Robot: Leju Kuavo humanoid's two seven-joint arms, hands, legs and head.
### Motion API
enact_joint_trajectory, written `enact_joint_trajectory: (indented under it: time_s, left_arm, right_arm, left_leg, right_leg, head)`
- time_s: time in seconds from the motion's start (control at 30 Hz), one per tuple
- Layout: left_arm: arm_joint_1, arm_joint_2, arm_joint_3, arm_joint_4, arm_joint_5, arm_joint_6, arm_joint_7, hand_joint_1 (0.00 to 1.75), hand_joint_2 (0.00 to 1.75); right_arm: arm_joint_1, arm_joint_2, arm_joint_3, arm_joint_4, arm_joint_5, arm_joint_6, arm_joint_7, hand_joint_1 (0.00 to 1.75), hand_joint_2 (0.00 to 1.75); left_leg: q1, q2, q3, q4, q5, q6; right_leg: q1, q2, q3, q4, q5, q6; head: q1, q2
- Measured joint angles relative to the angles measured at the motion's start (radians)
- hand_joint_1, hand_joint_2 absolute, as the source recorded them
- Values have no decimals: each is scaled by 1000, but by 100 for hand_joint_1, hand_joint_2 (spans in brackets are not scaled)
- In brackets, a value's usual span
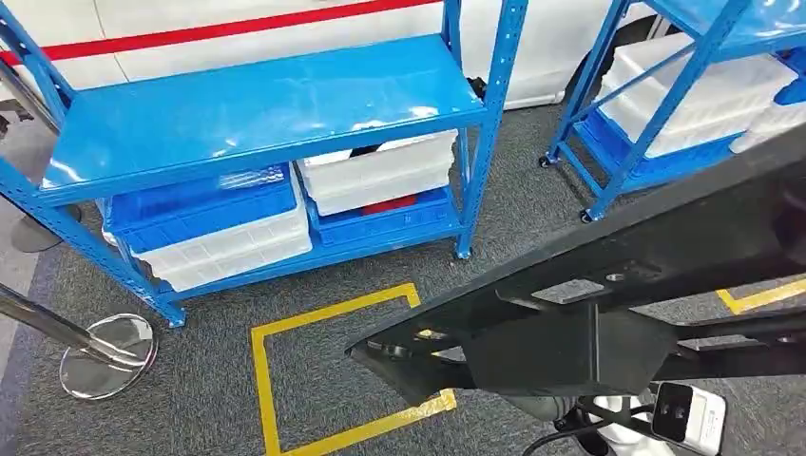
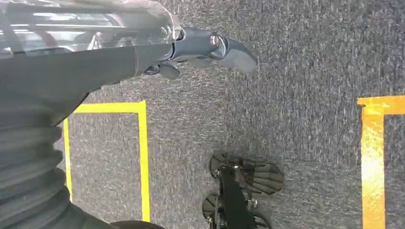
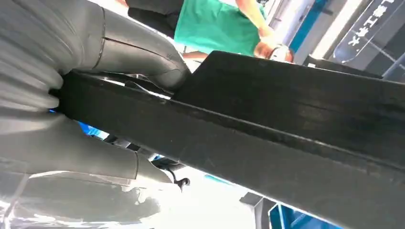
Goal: Take the parts from the cabinet and place them on the table.
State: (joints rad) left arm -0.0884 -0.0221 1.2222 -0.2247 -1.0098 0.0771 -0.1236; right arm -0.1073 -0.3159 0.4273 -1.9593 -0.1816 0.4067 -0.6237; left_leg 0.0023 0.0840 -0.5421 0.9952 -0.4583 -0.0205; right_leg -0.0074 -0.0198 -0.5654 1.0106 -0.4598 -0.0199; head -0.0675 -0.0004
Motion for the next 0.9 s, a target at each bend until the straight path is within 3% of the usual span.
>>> enact_joint_trajectory:
  time_s: [0.03, 0.07, 0.1, 0.17, 0.2, 0.23, 0.27, 0.3, 0.33, 0.37, 0.47, 0.5, 0.53, 0.57, 0.6, 0.67, 0.7, 0.73, 0.77, 0.8, 0.83, 0.87, 0.9]
  left_arm:
    - [-1, -3, 0, 0, -6, 15, 2, 0, 175]
    - [0, -7, 0, 0, -10, 24, 2, 0, 175]
    - [2, -8, 0, 0, -18, 27, -4, 0, 175]
    - [7, -8, -1, 0, -31, 24, -18, 0, 175]
    - [9, -8, -2, 0, -38, 16, -24, 0, 175]
    - [9, -8, -3, 0, -40, 7, -27, 0, 175]
    - [9, -6, -3, 0, -39, 1, -30, 0, 175]
    - [9, -3, -3, 0, -33, -4, -32, 0, 175]
    - [9, 4, -2, 0, -26, -9, -34, 0, 175]
    - [9, 11, -2, 0, -22, -9, -36, 0, 175]
    - [8, 26, 0, -1, -18, -8, -46, 0, 175]
    - [7, 29, 0, -1, -18, -9, -48, 0, 175]
    - [5, 31, 0, -1, -18, -9, -49, 0, 175]
    - [6, 32, 0, -1, -18, -9, -51, 0, 175]
    - [10, 34, 0, -1, -18, -9, -51, 0, 175]
    - [15, 34, 0, -1, -18, -9, -58, 0, 175]
    - [15, 35, 0, -1, -16, -8, -68, 0, 175]
    - [15, 35, 0, -1, -15, -10, -79, 0, 175]
    - [14, 36, 0, -1, -15, -15, -90, 0, 175]
    - [13, 36, 0, -1, -16, -20, -99, 0, 175]
    - [13, 38, 0, -1, -16, -27, -108, 0, 175]
    - [13, 43, 0, -1, -18, -34, -119, 0, 175]
    - [13, 45, 0, -1, -20, -37, -126, 0, 175]
  right_arm:
    - [0, -3, 0, -3, -4, 0, 0, 173, 175]
    - [-1, -11, 0, -4, -9, -3, 0, 173, 175]
    - [0, -17, 1, -5, -13, -14, 0, 173, 175]
    - [9, -29, 1, -13, -16, -36, 0, 173, 175]
    - [15, -32, 1, -18, -15, -44, 0, 173, 175]
    - [24, -32, 0, -27, -8, -47, 0, 173, 175]
    - [30, -31, 0, -37, 4, -48, 0, 173, 175]
    - [31, -24, 1, -46, 22, -43, 0, 173, 175]
    - [31, -13, 3, -52, 39, -38, 0, 173, 175]
    - [30, 0, 10, -55, 46, -39, 0, 173, 175]
    - [26, 31, 27, -61, 54, -31, 0, 173, 175]
    - [22, 38, 29, -64, 55, -27, 0, 173, 175]
    - [20, 42, 32, -66, 55, -24, 0, 173, 175]
    - [12, 47, 34, -68, 55, -23, 0, 173, 175]
    - [6, 52, 38, -68, 55, -23, 0, 173, 175]
    - [6, 58, 42, -67, 55, -21, 0, 173, 175]
    - [6, 62, 43, -67, 55, -18, 0, 173, 175]
    - [5, 67, 43, -67, 54, -16, 0, 173, 175]
    - [4, 72, 43, -67, 55, -11, 0, 173, 175]
    - [2, 75, 43, -67, 55, -6, 0, 173, 175]
    - [1, 80, 43, -68, 55, -1, 0, 173, 175]
    - [1, 84, 43, -67, 55, 0, 0, 173, 175]
    - [3, 90, 43, -69, 57, -1, 0, 173, 175]
  left_leg:
    - [4, -28, -7, 18, -20, -6]
    - [6, -52, -29, 73, -58, -8]
    - [6, -65, -67, 162, -106, -10]
    - [6, -73, -138, 316, -162, -12]
    - [6, -73, -150, 339, -159, -9]
    - [6, -74, -137, 308, -129, -5]
    - [6, -77, -101, 232, -82, 0]
    - [6, -92, -54, 129, -29, 7]
    - [4, -128, -14, 35, 7, 16]
    - [6, -160, -1, 14, -8, 20]
    - [-3, -138, 0, 2, -4, 23]
    - [1, -128, 4, -12, 4, 29]
    - [9, -112, 10, -26, 13, 33]
    - [7, -105, 11, -32, 16, 39]
    - [5, -92, 9, -32, 16, 40]
    - [3, -67, 7, -30, 15, 41]
    - [3, -56, 5, -29, 15, 40]
    - [3, -45, 5, -28, 14, 39]
    - [4, -36, 6, -26, 12, 38]
    - [4, -27, 7, -23, 9, 35]
    - [4, -18, 8, -17, 5, 31]
    - [-3, -12, 8, -13, 0, 24]
    - [-5, -6, 7, -8, -3, 18]
  right_leg:
    - [-3, 6, 0, -2, 3, -7]
    - [-3, 12, -1, -2, 4, -11]
    - [-2, 21, -2, -1, 5, -13]
    - [2, 40, -5, 0, 6, -15]
    - [3, 50, -6, 1, 6, -16]
    - [4, 61, -5, 2, 6, -16]
    - [5, 73, -4, 3, 6, -15]
    - [5, 85, -3, 4, 6, -15]
    - [4, 96, -3, 4, 6, -15]
    - [5, 105, -8, 4, 9, -10]
    - [-8, 136, -20, 2, 19, 11]
    - [-4, 148, -21, -3, 23, 20]
    - [-3, 108, -22, 11, 10, 21]
    - [2, 58, -41, 46, -21, 24]
    - [1, 37, -74, 117, -64, 28]
    - [-5, 29, -151, 281, -132, 36]
    - [-7, 28, -168, 316, -133, 39]
    - [-9, 25, -157, 296, -111, 42]
    - [-11, 20, -123, 235, -73, 44]
    - [-12, 10, -73, 141, -29, 44]
    - [-12, -18, -16, 38, 10, 42]
    - [0, -51, -1, 4, -8, 28]
    - [-2, -33, -5, 0, 0, 19]
  head:
    - [0, 0]
    - [0, 0]
    - [0, 0]
    - [0, 0]
    - [0, 0]
    - [0, 0]
    - [0, 0]
    - [0, 0]
    - [0, 0]
    - [0, 0]
    - [0, 0]
    - [0, 0]
    - [0, 0]
    - [0, 0]
    - [0, 0]
    - [0, 0]
    - [0, 0]
    - [0, 0]
    - [0, 0]
    - [0, 0]
    - [0, 0]
    - [0, 0]
    - [0, 0]
